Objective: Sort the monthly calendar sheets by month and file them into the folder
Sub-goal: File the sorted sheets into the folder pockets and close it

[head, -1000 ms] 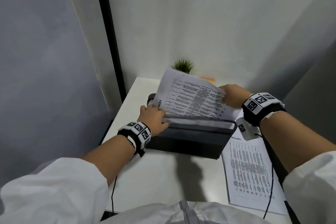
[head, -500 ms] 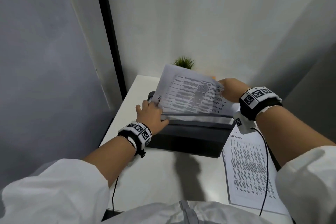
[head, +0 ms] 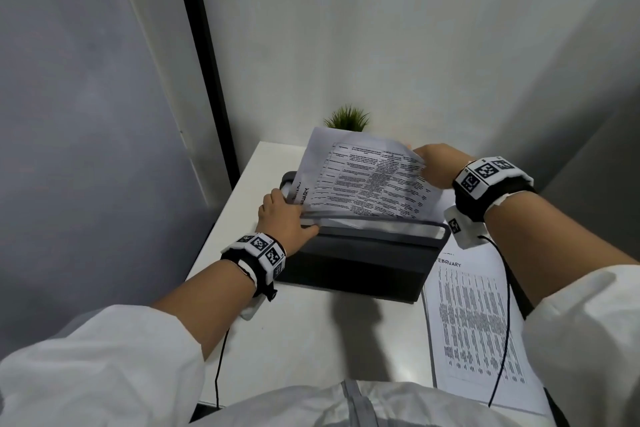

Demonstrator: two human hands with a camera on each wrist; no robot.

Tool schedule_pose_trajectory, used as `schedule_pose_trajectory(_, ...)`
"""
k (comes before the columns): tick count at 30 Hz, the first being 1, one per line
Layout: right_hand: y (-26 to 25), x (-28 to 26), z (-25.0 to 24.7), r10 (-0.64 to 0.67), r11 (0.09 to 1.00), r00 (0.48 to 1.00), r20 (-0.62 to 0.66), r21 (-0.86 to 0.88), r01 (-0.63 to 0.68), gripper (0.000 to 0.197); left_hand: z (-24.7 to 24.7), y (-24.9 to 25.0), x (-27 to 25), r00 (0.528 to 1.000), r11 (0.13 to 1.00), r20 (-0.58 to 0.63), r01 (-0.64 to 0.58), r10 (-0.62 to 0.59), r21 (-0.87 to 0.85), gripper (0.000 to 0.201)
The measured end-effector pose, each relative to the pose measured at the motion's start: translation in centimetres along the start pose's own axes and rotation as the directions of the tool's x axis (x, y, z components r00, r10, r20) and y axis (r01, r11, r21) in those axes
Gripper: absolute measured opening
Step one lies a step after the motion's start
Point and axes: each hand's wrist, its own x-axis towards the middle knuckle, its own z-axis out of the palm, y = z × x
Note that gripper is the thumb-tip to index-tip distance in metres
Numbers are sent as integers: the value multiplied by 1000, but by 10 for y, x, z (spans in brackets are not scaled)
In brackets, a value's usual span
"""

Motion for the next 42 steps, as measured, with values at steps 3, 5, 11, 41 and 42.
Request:
schedule_pose_trajectory(3,-3,3,-2,4,1000,1000,9,-4,-4,23,0,0,2,1000,999,-5,-2,2,-42,52)
schedule_pose_trajectory(5,-6,3,-1,14,1000,1000,22,-25,-13,27,1,-1,3,1000,998,-6,-7,7,-65,49)
schedule_pose_trajectory(11,-36,1,13,-49,974,984,172,-211,86,48,1,-4,8,1000,995,-11,-19,18,-98,39)
schedule_pose_trajectory(41,-75,-18,44,-42,887,871,489,-383,257,34,-2,-25,-7,968,948,-34,-252,251,-194,34)
schedule_pose_trajectory(42,-73,-18,44,-53,901,876,480,-356,249,34,-1,-26,-7,964,947,-38,-267,264,-176,34)
